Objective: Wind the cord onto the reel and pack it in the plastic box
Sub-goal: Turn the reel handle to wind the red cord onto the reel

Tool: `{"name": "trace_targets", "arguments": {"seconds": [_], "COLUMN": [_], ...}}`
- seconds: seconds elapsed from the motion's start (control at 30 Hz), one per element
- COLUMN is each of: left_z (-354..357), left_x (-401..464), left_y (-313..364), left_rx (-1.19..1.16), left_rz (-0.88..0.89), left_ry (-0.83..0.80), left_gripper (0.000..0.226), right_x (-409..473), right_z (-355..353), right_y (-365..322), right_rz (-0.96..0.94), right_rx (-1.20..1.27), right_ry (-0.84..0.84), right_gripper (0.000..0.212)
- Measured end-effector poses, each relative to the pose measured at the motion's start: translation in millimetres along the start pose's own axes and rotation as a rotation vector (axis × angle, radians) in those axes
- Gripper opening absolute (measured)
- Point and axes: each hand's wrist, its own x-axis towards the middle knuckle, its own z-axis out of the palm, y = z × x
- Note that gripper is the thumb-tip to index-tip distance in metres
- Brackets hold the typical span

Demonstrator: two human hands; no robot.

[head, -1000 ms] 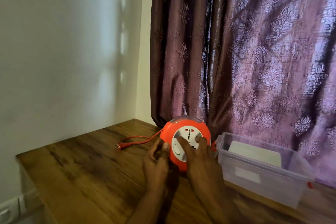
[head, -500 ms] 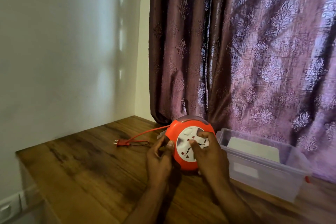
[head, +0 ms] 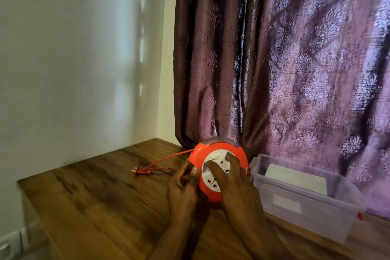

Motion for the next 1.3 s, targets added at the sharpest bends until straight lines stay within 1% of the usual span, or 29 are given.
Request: {"name": "trace_targets", "arguments": {"seconds": [0.17,0.23,0.33,0.43,0.57,0.63,0.67,0.7,0.77,0.83,0.9,1.0,1.1,1.3], "left_z": [-1.1,0.1,1.8,2.2,0.4,0.1,0.6,1.3,2.1,1.4,0.5,-0.6,-0.9,-0.3], "left_x": [1.0,-0.2,-2.5,-2.4,-2.7,-2.2,-2.7,-3.2,-3.5,-2.3,-0.7,-0.8,-1.5,-3.7], "left_y": [3.4,3.9,5.0,5.0,3.4,1.7,1.5,1.9,2.1,1.9,2.0,6.2,9.0,12.9], "left_rx": [0.005,0.011,0.004,-0.005,0.055,0.048,0.035,0.017,-0.013,-0.033,-0.027,-0.053,-0.055,-0.032], "left_rz": [-0.011,-0.017,-0.024,-0.025,0.008,0.014,0.006,-0.004,-0.028,-0.046,-0.046,-0.074,-0.095,-0.089], "left_ry": [0.003,-0.006,-0.010,-0.036,-0.043,-0.032,-0.025,-0.016,0.005,0.024,0.031,0.033,0.030,-0.006], "left_gripper": [0.018,0.021,0.020,0.023,0.021,0.027,0.032,0.036,0.041,0.031,0.021,0.023,0.024,0.018], "right_x": [-1.2,-1.9,-2.3,-0.8,3.2,4.7,4.1,2.9,0.3,-0.3,0.9,0.0,-1.8,-2.7], "right_z": [-1.1,-1.4,-2.8,-3.9,-2.8,-1.3,-0.9,-1.2,-3.0,-5.1,-4.6,-2.2,-3.2,-6.7], "right_y": [4.4,6.5,6.7,7.6,8.1,7.1,6.3,5.7,4.9,4.3,3.5,1.4,3.1,3.5], "right_rz": [-0.040,-0.032,0.044,0.132,0.318,0.388,0.393,0.376,0.302,0.198,0.098,-0.019,-0.060,-0.041], "right_rx": [-0.007,-0.012,0.053,0.131,0.415,0.537,0.560,0.547,0.433,0.280,0.163,0.069,0.041,0.016], "right_ry": [-0.036,-0.033,-0.043,0.011,0.101,0.103,0.099,0.098,0.124,0.138,0.080,-0.019,-0.047,-0.080], "right_gripper": [0.067,0.069,0.067,0.060,0.055,0.052,0.052,0.053,0.054,0.054,0.058,0.071,0.074,0.062]}}
